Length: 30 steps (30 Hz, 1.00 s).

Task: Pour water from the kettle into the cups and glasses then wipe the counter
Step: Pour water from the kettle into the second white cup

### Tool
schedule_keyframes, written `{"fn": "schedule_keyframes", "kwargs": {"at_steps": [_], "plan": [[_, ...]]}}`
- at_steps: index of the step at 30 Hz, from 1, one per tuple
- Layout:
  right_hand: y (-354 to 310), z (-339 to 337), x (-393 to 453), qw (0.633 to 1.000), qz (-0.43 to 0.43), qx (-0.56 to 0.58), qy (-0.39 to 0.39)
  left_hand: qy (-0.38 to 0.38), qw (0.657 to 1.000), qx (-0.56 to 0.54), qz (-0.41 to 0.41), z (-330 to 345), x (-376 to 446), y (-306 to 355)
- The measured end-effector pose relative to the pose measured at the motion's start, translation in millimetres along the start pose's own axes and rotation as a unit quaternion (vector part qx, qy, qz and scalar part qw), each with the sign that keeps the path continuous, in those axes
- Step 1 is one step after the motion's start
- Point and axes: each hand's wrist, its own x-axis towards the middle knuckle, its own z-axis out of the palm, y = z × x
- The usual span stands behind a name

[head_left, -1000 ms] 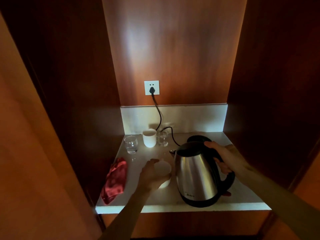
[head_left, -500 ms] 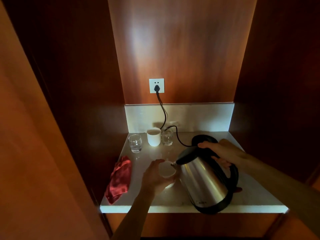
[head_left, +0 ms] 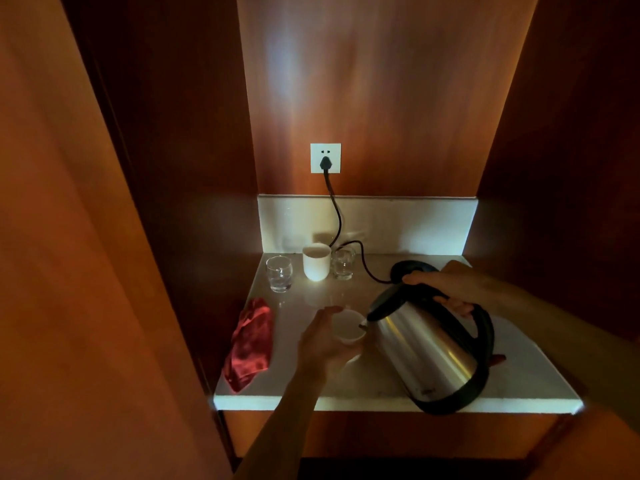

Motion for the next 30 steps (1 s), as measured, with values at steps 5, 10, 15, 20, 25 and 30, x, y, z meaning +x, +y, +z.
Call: {"fn": "schedule_keyframes", "kwargs": {"at_steps": [5, 10, 15, 20, 25, 30], "plan": [[-8.0, -2.8, -0.6, 0.999, 0.009, -0.032, -0.004, 0.006, 1.000, 0.004, 0.010, -3.1, -1.2, 3.3], [-15.5, -4.6, -0.8, 0.997, -0.008, -0.069, -0.021, 0.000, 1.000, -0.004, 0.024, -5.6, -1.8, 3.1], [-26.9, -7.8, 0.4, 0.994, -0.017, -0.103, -0.046, -0.010, 1.000, -0.009, 0.016, -9.2, -3.3, 4.8], [-36.3, -8.5, -0.9, 0.989, -0.016, -0.136, -0.059, -0.008, 1.000, -0.013, 0.009, -10.3, -4.5, 5.2], [-42.3, -7.9, -1.2, 0.985, -0.027, -0.160, -0.055, -0.002, 1.000, -0.013, 0.006, -9.2, -6.7, 5.4], [-47.0, -9.0, 2.8, 0.981, -0.027, -0.183, -0.057, 0.010, 1.000, -0.011, 0.008, -9.2, -6.4, 7.0]]}}
